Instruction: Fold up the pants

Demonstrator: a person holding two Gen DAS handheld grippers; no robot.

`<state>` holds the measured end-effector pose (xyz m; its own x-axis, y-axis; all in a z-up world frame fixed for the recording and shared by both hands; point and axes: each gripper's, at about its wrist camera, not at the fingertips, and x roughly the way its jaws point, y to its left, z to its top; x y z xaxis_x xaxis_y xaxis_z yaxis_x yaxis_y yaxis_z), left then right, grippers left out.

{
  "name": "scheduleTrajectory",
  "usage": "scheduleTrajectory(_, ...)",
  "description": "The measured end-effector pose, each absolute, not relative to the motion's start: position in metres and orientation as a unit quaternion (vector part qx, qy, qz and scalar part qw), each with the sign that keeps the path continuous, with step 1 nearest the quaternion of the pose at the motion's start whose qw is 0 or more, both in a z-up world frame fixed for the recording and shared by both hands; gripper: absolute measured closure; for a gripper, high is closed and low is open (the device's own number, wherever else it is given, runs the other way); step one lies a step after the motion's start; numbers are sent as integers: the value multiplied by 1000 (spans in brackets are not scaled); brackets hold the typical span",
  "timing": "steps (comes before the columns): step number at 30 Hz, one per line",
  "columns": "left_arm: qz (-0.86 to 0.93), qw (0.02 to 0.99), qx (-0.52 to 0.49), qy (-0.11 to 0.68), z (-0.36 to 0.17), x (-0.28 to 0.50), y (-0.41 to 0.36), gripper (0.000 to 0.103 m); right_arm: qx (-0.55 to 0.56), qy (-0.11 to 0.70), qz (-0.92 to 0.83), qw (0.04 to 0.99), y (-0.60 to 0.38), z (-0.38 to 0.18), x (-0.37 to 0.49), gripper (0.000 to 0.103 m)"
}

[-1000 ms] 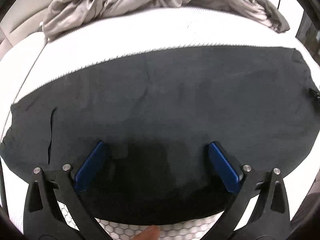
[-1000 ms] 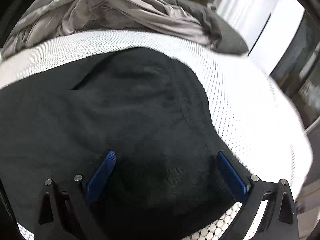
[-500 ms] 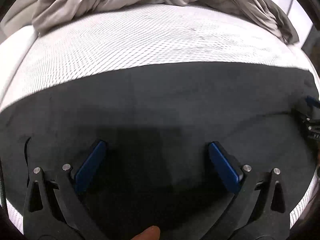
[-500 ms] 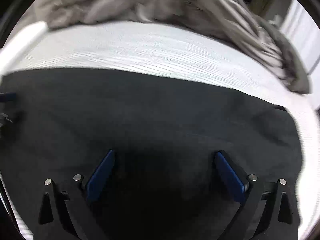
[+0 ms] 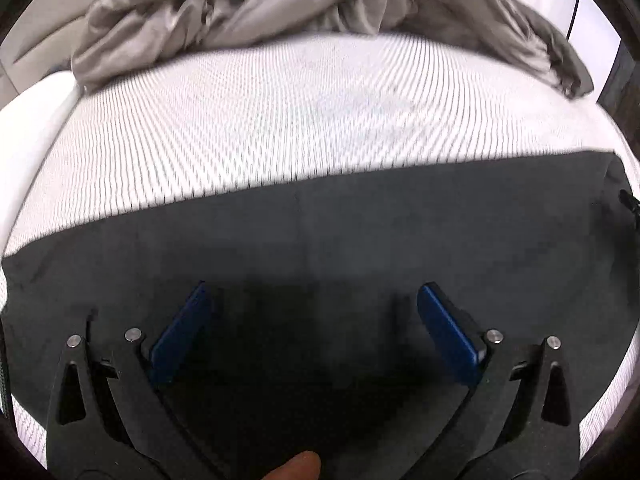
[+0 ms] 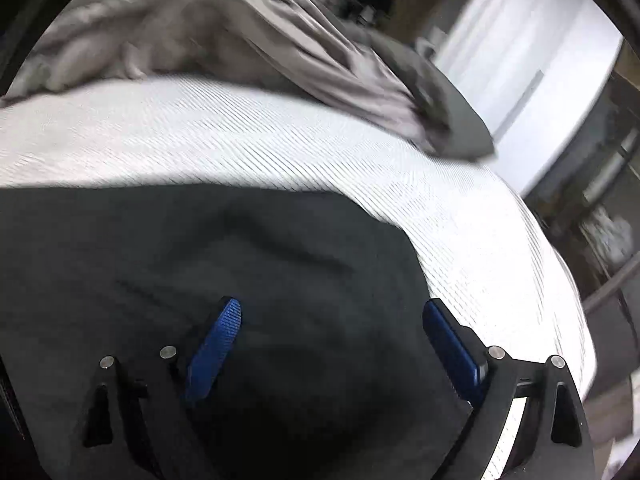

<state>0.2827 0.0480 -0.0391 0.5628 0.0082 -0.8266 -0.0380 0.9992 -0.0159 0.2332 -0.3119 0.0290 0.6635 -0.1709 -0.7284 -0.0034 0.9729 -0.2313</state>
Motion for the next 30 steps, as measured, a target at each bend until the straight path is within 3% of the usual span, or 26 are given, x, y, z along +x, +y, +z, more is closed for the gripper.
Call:
scheduleTrajectory(2, 14, 885, -27, 464, -41, 289, 48, 1, -88, 418, 34, 904, -278, 30, 248, 10)
scheduleTrajectory(4, 25, 876, -31, 481, -52, 297, 48, 1, -97, 430, 81, 894, -247, 21, 261, 22)
scheduleTrajectory(5, 30, 872, -24, 487, -57, 300, 47, 1, -107, 439, 99, 887, -229, 16, 267, 36)
scheduleTrajectory(6, 33, 871, -14, 491, -61, 301, 45, 0, -118, 453, 119, 876, -212, 7, 272, 42)
scheduleTrajectory(10, 25, 871, -3, 491, -64, 302, 41, 0, -184, 453, 117, 864, -222, -16, 284, 47)
scheduleTrajectory(14, 19, 872, -6, 490, -65, 299, 40, 0, -159, 466, -21, 870, -328, -20, 306, 47)
scheduleTrajectory(15, 16, 872, -7, 490, -64, 299, 39, 0, -146, 472, -39, 868, -349, -20, 315, 65)
scheduleTrajectory(16, 12, 872, -6, 490, -64, 300, 38, 0, -114, 484, -37, 867, -370, -22, 319, 76)
scheduleTrajectory(17, 12, 872, -3, 490, -64, 300, 36, 0, -82, 490, -23, 868, -383, -23, 317, 78)
scheduleTrajectory(20, 18, 871, 4, 491, -63, 296, 40, 0, -143, 480, -34, 865, -361, -17, 304, 78)
scheduleTrajectory(22, 26, 876, 4, 481, -51, 289, 32, 1, -125, 474, -49, 870, -349, 3, 287, 77)
scheduleTrajectory(26, -39, 891, -20, 453, -32, 288, -9, 1, -11, 442, 26, 897, -312, 41, 242, 54)
scheduleTrajectory(30, -102, 871, -23, 481, -51, 303, -70, 1, -4, 459, 112, 881, -250, 20, 214, 53)
